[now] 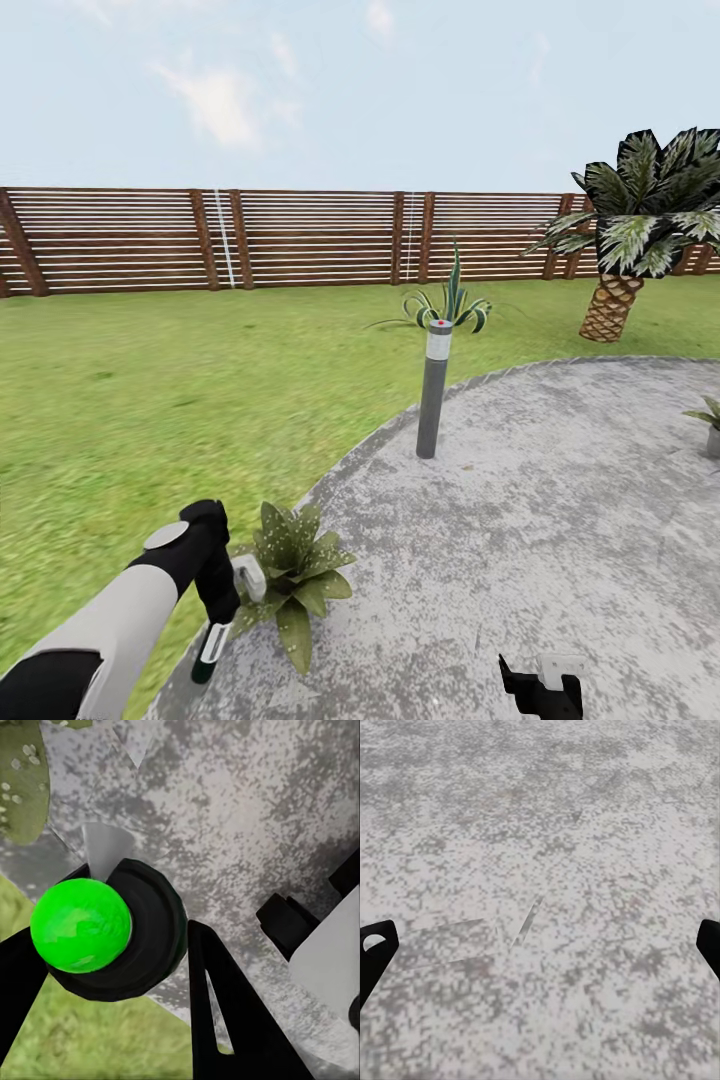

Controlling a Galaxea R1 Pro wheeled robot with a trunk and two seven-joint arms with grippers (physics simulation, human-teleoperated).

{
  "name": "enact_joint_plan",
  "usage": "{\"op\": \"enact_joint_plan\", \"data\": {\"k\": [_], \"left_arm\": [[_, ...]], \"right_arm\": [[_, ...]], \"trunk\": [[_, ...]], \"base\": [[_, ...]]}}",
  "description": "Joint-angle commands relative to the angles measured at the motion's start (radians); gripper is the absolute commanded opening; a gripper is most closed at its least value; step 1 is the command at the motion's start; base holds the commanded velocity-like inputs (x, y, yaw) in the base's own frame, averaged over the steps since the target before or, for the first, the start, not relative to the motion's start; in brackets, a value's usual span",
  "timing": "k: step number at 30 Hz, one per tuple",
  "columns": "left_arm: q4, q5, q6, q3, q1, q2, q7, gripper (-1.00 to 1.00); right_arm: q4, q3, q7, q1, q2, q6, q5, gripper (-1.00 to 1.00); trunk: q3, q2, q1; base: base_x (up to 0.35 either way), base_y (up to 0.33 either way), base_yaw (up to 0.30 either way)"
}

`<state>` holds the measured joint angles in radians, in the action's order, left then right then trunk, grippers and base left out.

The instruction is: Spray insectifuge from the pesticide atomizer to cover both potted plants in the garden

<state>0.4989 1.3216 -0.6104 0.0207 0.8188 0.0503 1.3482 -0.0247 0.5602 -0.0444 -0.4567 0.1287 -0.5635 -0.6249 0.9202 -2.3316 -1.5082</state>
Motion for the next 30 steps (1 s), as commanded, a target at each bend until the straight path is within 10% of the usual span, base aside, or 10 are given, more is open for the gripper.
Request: {"op": "enact_joint_plan", "data": {"k": [1,21,30], "left_arm": [[0.001,0.004,-0.011,0.002,0.001,0.0,0.008,-1.0],[0.0,0.011,-0.003,0.009,0.031,-0.012,0.08,-1.0],[-0.001,0.013,0.005,0.119,0.026,0.003,0.173,-1.0]], "right_arm": [[0.0,0.006,-0.005,0.0,0.0,-0.003,-0.011,1.0],[0.0,0.006,-0.004,0.0,0.0,-0.003,-0.012,1.0],[0.0,0.006,-0.003,0.0,0.0,-0.003,-0.012,1.0]], "trunk": [[0.001,0.0,0.0],[0.001,0.0,0.0],[0.001,0.0,0.0]], "base": [[0.0,0.0,0.0],[0.071,0.213,-0.201],[0.003,0.003,-0.007]]}}
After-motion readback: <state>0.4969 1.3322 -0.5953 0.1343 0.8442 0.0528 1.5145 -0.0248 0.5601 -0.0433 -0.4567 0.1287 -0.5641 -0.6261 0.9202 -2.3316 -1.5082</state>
